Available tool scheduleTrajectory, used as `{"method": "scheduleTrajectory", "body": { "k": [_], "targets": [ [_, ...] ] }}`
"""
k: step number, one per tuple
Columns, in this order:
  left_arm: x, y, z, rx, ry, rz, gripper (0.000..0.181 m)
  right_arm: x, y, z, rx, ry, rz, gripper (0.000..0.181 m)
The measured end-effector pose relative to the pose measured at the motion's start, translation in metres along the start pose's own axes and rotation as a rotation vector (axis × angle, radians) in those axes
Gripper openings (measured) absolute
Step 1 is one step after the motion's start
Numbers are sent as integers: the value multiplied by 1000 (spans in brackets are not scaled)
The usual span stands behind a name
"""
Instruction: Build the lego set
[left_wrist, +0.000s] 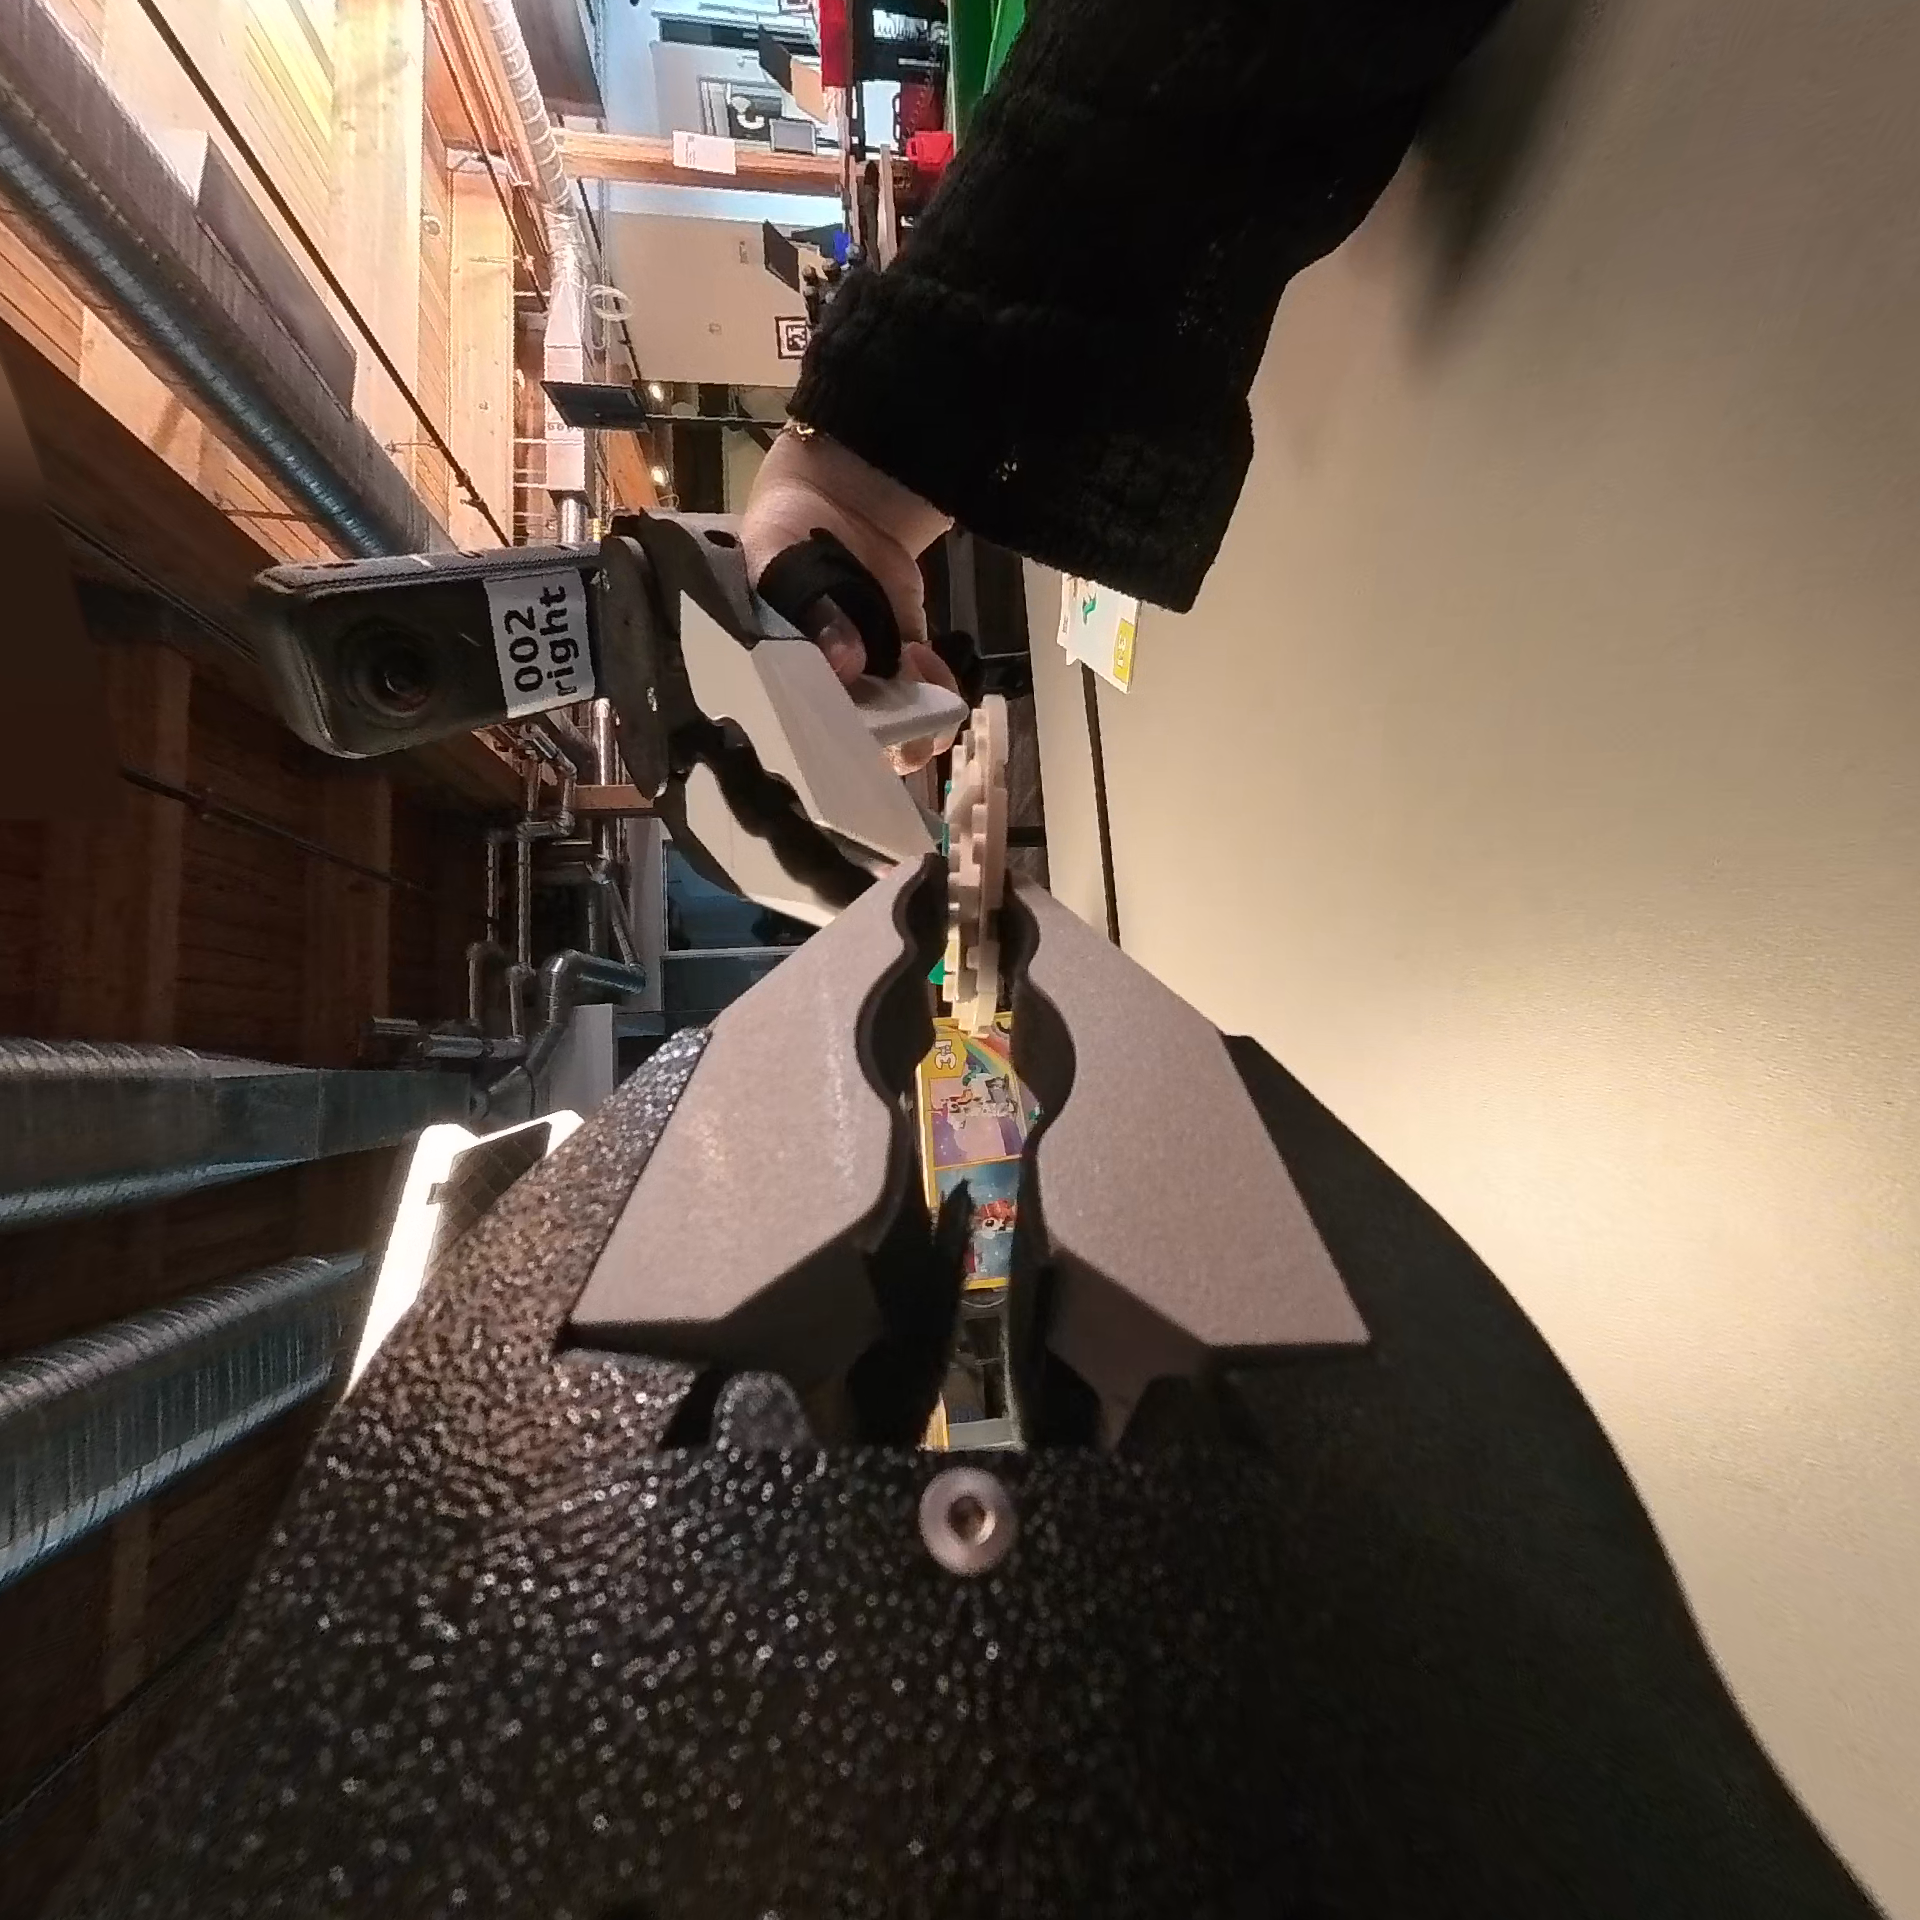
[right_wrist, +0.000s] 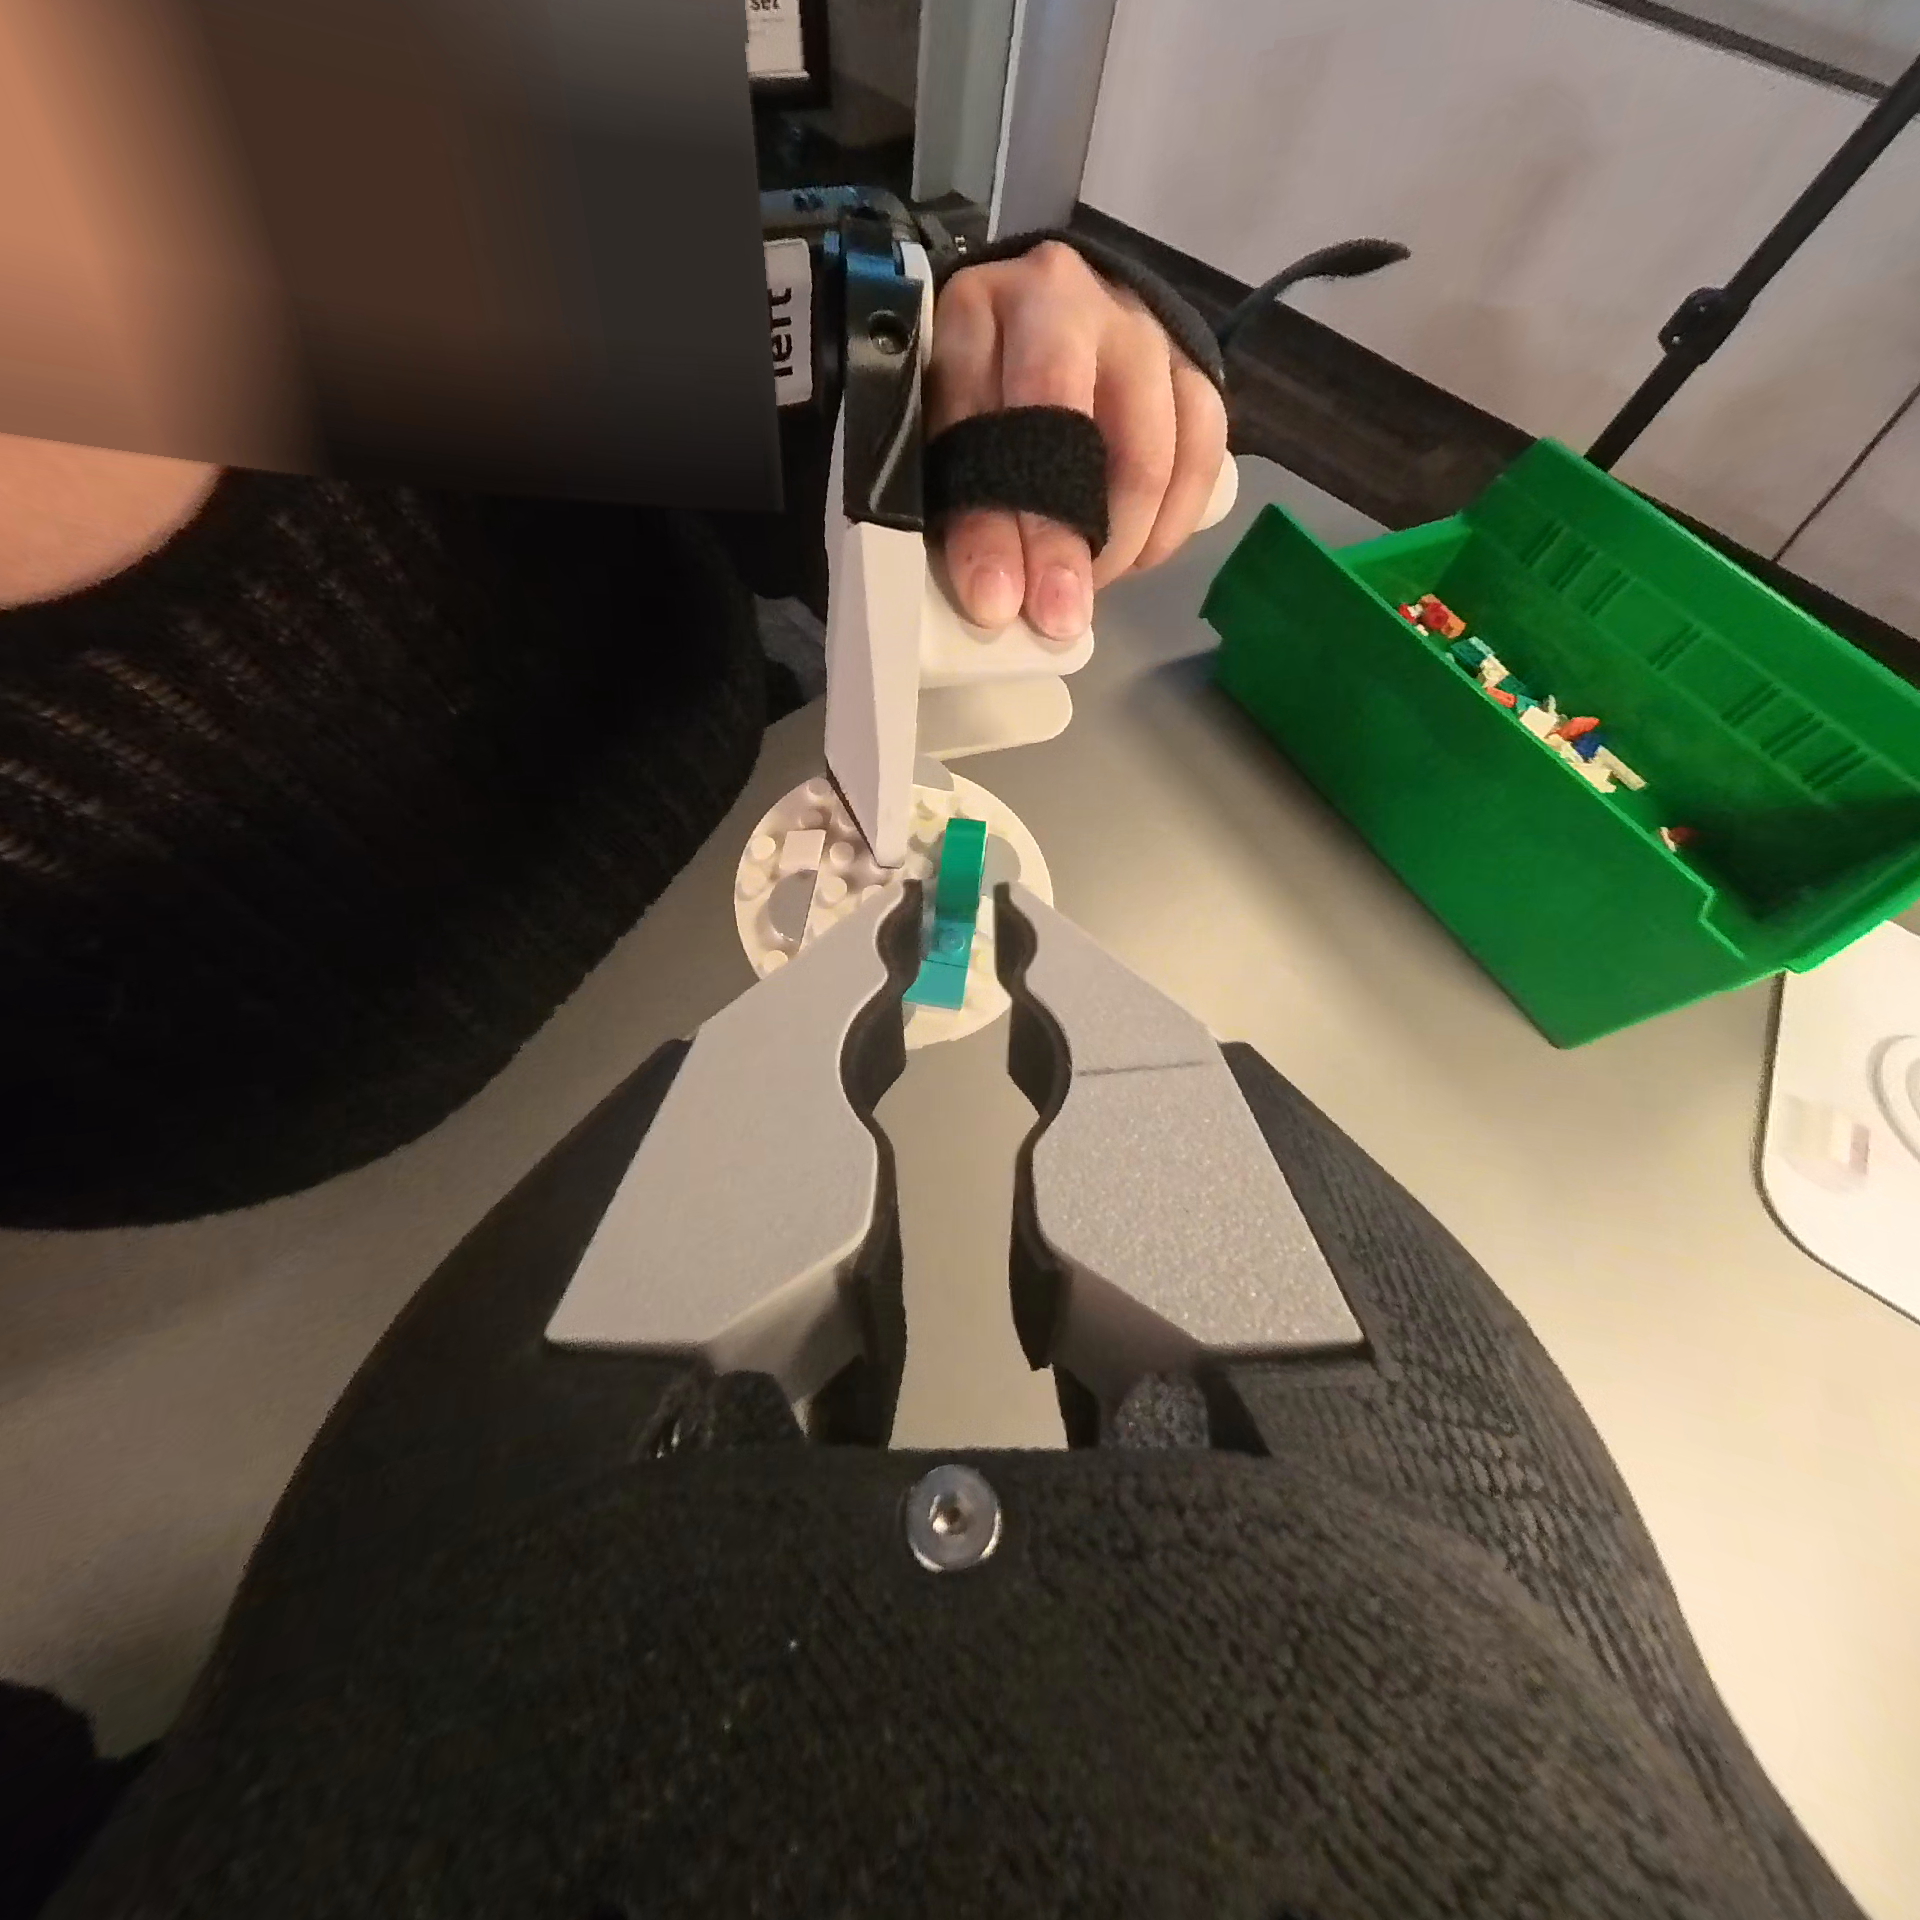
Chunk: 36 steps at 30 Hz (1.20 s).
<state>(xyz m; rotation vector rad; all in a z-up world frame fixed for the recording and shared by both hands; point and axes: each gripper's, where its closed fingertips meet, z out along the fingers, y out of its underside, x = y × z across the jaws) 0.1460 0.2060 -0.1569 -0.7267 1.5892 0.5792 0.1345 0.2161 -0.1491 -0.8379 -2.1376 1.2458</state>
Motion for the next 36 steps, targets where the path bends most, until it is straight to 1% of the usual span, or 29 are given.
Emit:
{"method": "scheduleTrajectory", "body": {
  "k": [2,6,9,10,12,17,19,22,26,30,36],
  "targets": [
    [0,0,0,0,2,-1,6,1,-1,0,8,6,-1,14],
    [-3,7,-2,-21,-7,-3,6,9,-7,-8,45,66,-38,31],
    [-12,14,-9,-13,-22,-64,6,15,-6,-17,34,159,-178,40],
    [-15,17,-11,-13,-30,-82,6,19,-8,-19,35,209,-233,47],
    [-22,20,-16,10,-45,-114,6,20,-17,-22,45,279,-337,50],
    [-48,18,-26,68,-113,-176,6,10,-20,-20,-18,317,-510,75],
    [-54,14,-28,97,-120,-198,6,7,-27,-17,2,338,-582,78],
    [-58,5,-29,158,-109,-241,6,7,-39,-11,22,410,-715,80],
    [-58,-5,-30,224,-84,-304,6,1,-46,-2,10,461,-848,77],
    [-56,-10,-29,261,-54,-342,6,-8,-47,7,-3,448,-903,71],
    [-51,-14,-25,280,-21,-368,6,-13,-46,12,0,424,-914,58]
  ]
}}
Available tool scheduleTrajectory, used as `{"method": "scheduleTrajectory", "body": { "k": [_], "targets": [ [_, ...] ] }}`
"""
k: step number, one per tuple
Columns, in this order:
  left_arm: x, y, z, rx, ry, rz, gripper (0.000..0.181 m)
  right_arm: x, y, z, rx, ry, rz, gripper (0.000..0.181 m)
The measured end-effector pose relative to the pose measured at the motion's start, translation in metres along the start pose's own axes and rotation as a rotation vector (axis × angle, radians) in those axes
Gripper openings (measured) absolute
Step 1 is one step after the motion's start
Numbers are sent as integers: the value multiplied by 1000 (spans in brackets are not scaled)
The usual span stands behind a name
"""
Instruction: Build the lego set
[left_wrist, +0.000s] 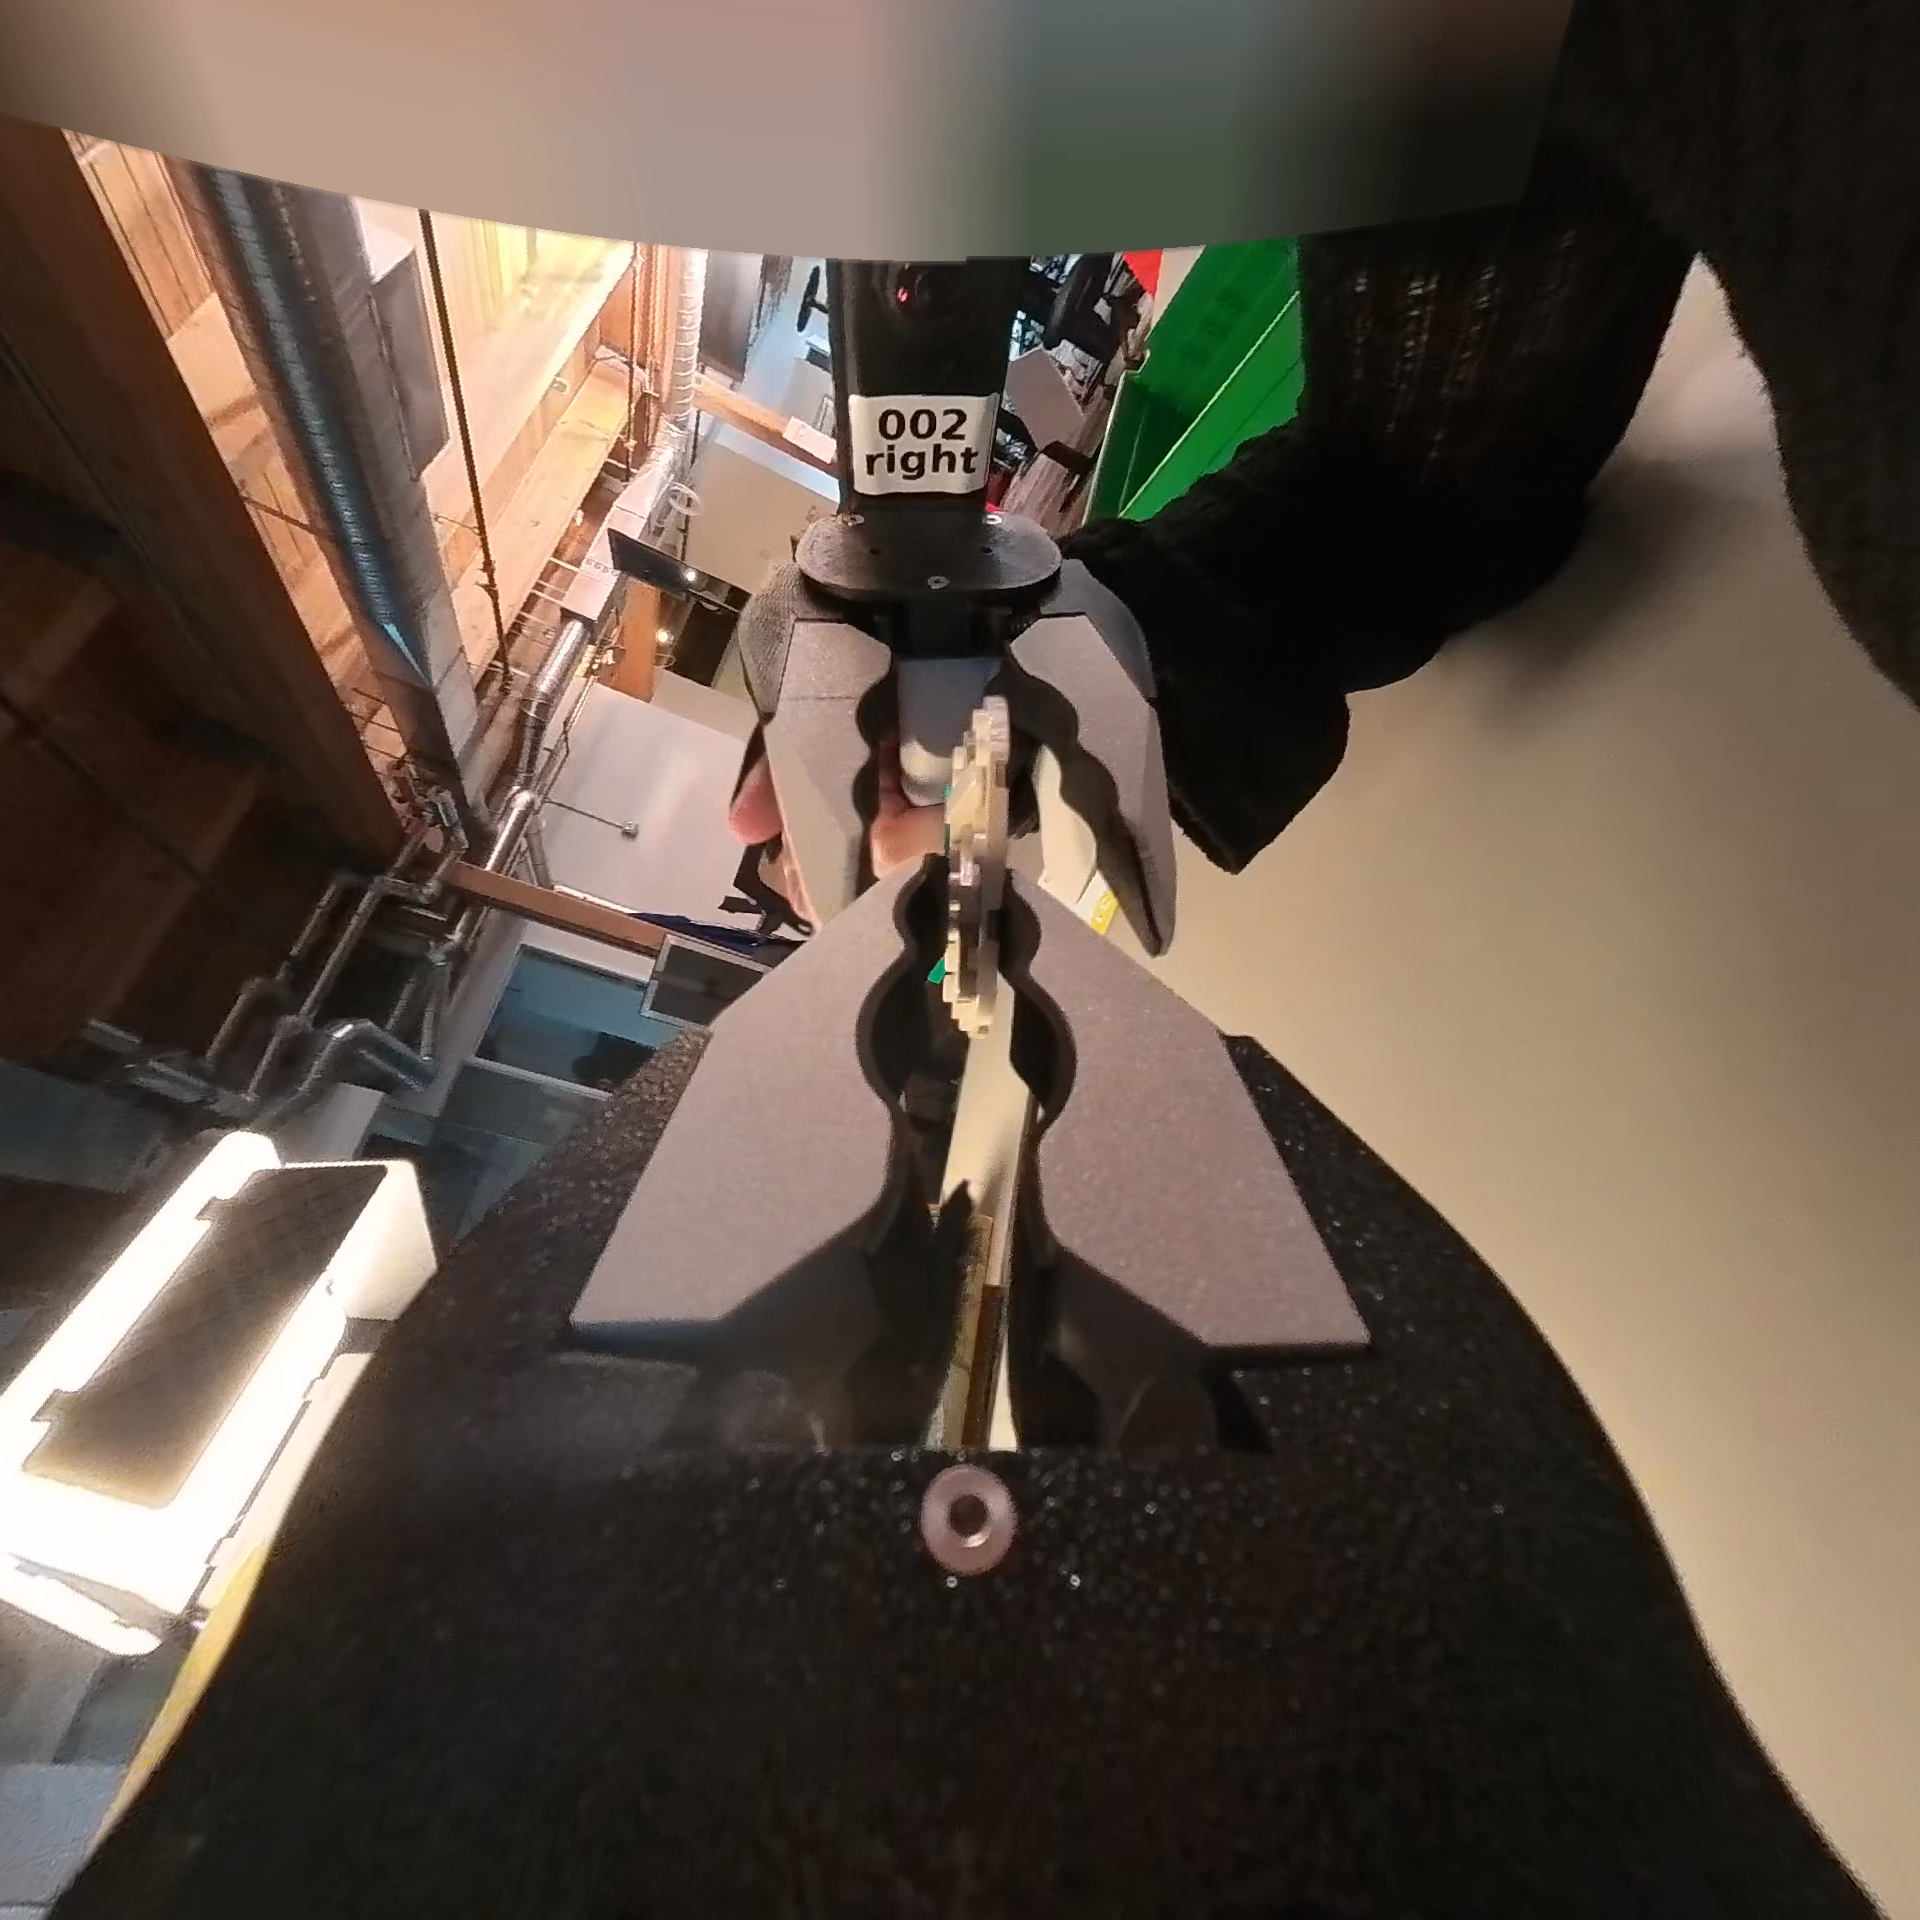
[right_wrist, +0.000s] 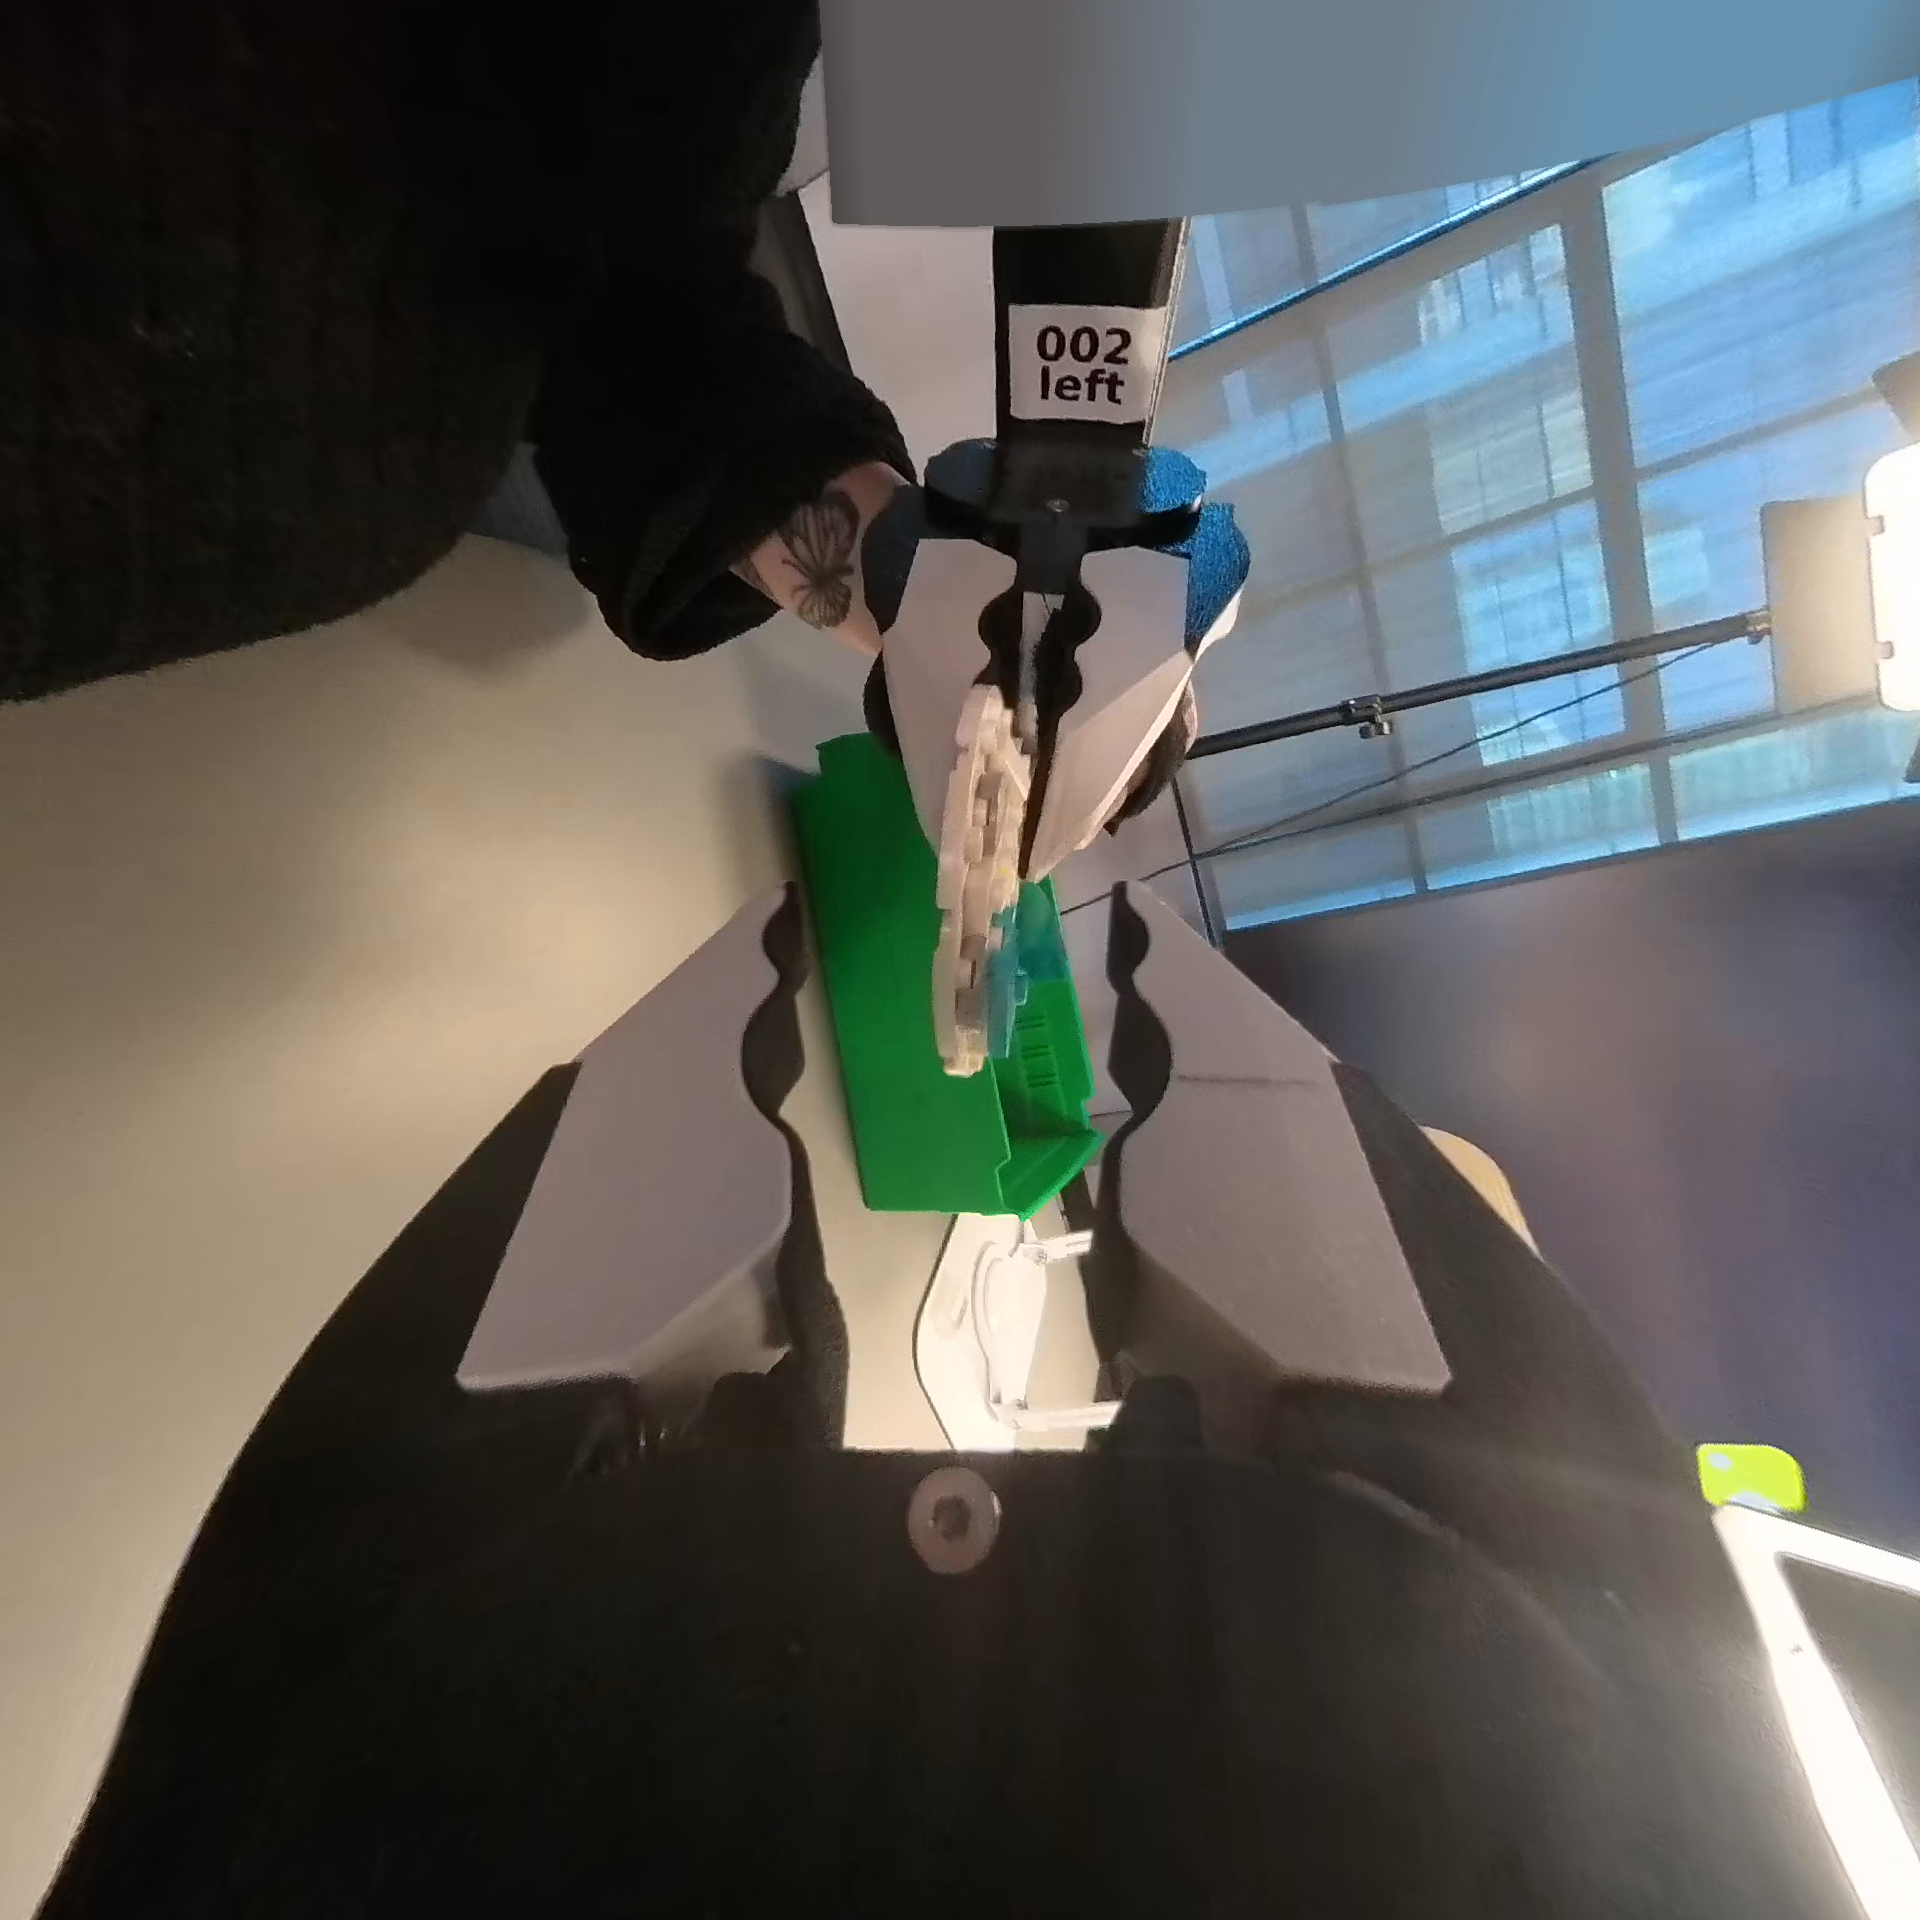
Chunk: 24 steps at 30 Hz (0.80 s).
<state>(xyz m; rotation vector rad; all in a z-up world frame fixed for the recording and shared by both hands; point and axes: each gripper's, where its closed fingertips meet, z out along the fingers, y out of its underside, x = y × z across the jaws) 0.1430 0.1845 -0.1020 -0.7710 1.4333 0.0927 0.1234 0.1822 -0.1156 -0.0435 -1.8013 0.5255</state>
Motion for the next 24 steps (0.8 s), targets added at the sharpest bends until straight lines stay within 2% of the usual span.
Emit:
{"method": "scheduleTrajectory", "body": {
  "k": [12,14,19,24],
  "targets": [
    [3,-2,1,6,1,17,6,2,3,1,-1,20,17,32],
    [4,-3,1,13,5,15,6,4,3,1,4,42,7,23],
    [2,-4,0,27,-8,-5,6,8,4,2,-13,59,0,18],
    [5,-6,0,41,25,-18,7,3,2,2,-2,8,58,16]
  ]
}}
